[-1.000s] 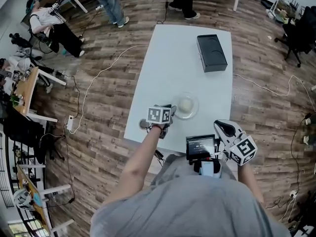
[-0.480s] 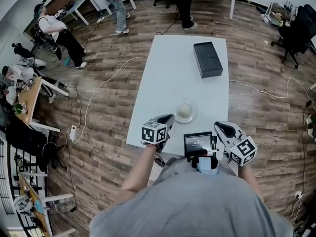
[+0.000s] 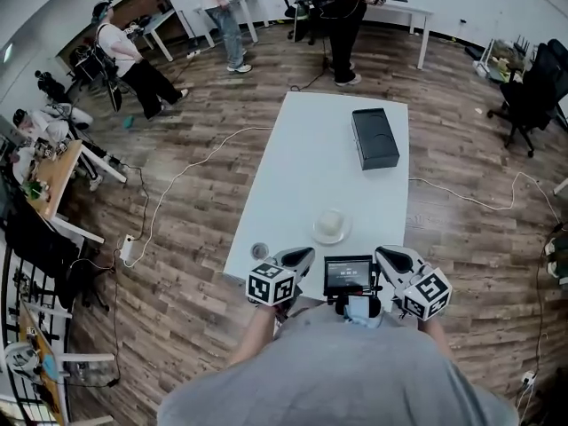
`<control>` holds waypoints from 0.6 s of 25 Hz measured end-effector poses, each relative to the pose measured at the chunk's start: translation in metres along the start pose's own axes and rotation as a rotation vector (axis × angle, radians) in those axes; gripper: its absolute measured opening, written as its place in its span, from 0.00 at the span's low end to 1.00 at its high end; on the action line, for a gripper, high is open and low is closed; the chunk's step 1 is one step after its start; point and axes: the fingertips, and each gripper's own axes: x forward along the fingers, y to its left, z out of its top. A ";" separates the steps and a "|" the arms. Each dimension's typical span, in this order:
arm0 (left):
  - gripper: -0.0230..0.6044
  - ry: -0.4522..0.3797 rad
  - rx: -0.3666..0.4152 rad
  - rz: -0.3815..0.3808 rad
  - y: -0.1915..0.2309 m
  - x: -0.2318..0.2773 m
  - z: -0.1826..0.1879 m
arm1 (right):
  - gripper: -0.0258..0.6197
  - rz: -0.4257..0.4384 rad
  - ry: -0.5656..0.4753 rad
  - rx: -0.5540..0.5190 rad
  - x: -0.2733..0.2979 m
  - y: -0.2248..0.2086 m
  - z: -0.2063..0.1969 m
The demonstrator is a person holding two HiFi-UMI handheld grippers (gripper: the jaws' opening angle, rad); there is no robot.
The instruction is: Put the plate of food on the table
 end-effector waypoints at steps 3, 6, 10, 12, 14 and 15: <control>0.07 -0.041 -0.026 -0.017 -0.004 -0.003 0.000 | 0.09 0.003 0.000 -0.003 0.001 0.004 0.002; 0.07 -0.032 -0.011 -0.015 -0.005 0.000 0.001 | 0.09 0.004 0.013 -0.010 0.001 0.003 0.003; 0.07 -0.019 -0.004 -0.024 -0.005 0.001 0.001 | 0.09 -0.004 0.026 -0.012 0.006 0.001 0.006; 0.07 -0.022 -0.014 -0.041 -0.008 0.002 -0.001 | 0.09 -0.010 0.028 -0.016 0.005 0.001 0.005; 0.07 -0.023 -0.018 -0.051 -0.010 0.006 -0.001 | 0.09 -0.015 0.030 -0.018 0.004 -0.001 0.004; 0.07 -0.023 -0.018 -0.055 -0.010 0.008 0.000 | 0.09 -0.018 0.031 -0.018 0.003 -0.003 0.003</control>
